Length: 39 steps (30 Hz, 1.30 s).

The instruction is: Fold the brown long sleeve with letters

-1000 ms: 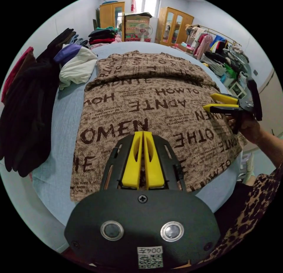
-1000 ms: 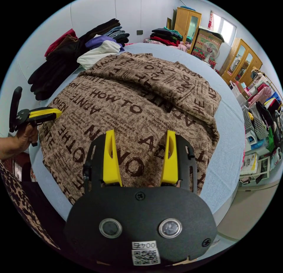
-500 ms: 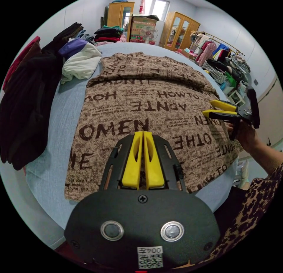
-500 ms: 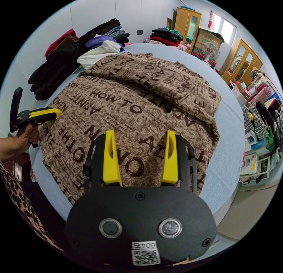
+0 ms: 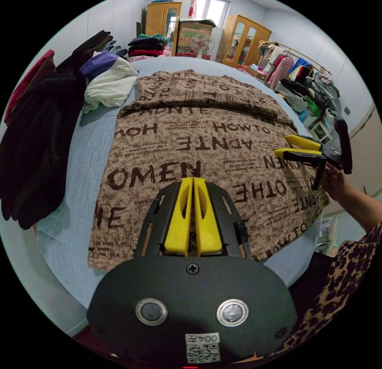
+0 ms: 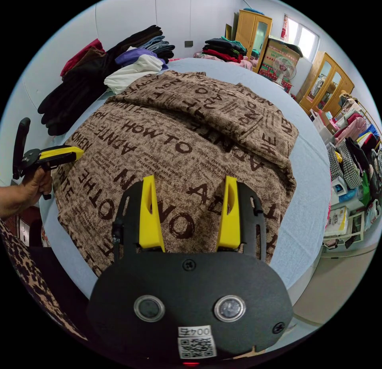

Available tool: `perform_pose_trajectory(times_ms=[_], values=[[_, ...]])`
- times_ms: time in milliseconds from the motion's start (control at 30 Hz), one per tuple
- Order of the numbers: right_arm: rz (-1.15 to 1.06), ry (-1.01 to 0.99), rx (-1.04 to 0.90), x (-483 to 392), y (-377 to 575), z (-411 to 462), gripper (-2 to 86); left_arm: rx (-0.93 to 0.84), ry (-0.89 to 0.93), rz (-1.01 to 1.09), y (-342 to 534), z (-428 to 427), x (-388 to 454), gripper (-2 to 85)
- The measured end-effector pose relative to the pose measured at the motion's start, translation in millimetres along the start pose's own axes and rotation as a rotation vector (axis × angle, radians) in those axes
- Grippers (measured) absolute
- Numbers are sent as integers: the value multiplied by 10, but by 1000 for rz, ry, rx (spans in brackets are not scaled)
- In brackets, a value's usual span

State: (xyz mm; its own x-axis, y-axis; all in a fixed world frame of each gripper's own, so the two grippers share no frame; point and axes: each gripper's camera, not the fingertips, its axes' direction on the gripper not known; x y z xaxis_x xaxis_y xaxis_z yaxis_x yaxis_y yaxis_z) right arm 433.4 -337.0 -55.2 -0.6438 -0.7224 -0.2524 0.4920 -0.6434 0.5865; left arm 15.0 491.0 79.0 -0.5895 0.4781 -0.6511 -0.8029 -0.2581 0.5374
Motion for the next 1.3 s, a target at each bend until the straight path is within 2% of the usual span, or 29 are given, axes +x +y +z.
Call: perform_pose_trajectory(times_ms=[933,1100,1300], values=[[1,-2,0,-65,-65,277,229,-24,3,-36,-26,-358,150,8],[1,-3,1,-57,-72,340,230,-118,99,-62,-175,-557,-9,31],[1,4,0,-47,-91,429,230,-98,-2,-245,128,-1068,-652,82]])
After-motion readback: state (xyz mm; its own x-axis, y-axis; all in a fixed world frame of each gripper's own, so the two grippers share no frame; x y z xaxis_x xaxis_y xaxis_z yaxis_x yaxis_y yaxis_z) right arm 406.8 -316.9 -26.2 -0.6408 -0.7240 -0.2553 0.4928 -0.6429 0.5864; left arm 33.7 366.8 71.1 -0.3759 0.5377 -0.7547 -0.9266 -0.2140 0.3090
